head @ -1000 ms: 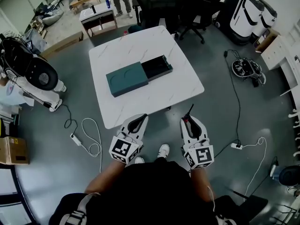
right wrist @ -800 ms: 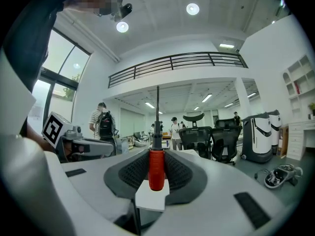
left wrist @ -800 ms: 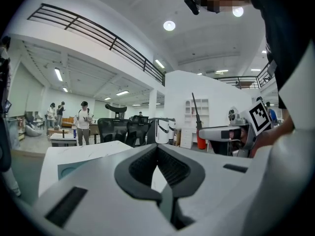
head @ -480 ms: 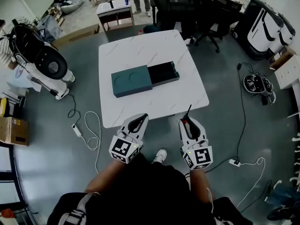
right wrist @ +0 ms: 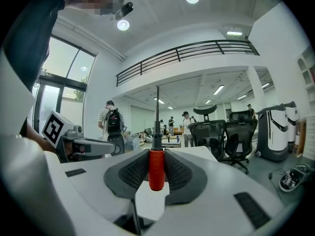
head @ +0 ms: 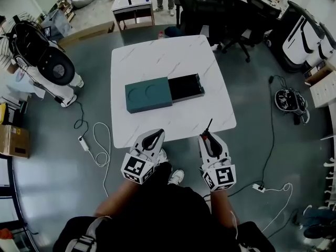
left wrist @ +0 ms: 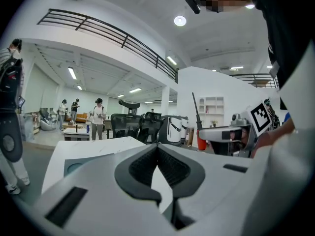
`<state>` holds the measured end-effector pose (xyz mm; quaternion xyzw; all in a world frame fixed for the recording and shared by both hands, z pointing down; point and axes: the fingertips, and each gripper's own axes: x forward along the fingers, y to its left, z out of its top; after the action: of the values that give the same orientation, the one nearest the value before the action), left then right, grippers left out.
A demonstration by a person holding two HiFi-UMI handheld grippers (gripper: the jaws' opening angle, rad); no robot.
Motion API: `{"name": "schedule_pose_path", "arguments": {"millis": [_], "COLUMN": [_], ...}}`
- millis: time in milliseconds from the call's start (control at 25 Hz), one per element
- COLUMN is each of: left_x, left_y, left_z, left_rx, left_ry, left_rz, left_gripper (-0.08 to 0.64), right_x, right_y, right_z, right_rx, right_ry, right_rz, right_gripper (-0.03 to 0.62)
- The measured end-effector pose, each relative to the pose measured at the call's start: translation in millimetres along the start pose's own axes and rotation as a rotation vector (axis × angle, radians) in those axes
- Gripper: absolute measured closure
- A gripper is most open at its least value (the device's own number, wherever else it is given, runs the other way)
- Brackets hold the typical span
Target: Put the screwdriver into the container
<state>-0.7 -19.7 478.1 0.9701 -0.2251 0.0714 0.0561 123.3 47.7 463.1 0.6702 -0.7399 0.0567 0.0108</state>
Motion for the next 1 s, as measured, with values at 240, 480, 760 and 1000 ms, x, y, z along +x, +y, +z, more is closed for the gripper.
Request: {"name": "schedule_pose_path", "arguments": {"millis": [240,480,760,1000], "left_x": [31,59,72,85], "left_y": [38,80,126,143], "left_z": [13,23,22,25], "left_rx": [-0.009,-0.013,-0.040,-0.034], "left_ry": [-0.019,-0.037,-0.029,-0.023], "left_rz": [0.004,0.024,0.053,0.043], "left_gripper": [0.555,0.554,0.554,0.554], "right_x": [50,106,157,176], "right_y": [-11,-21,-20,-32], "right_z": [11,16,16,14], "right_rx": [-0.027,-0.041,-0.046,-0.042], "right_ry": [0.014,0.026,0.052,0.069], "right_rz": [0.024,0.060,0.093,0.079], "right_gripper": [0.486,0.486,0.486,0.486]}}
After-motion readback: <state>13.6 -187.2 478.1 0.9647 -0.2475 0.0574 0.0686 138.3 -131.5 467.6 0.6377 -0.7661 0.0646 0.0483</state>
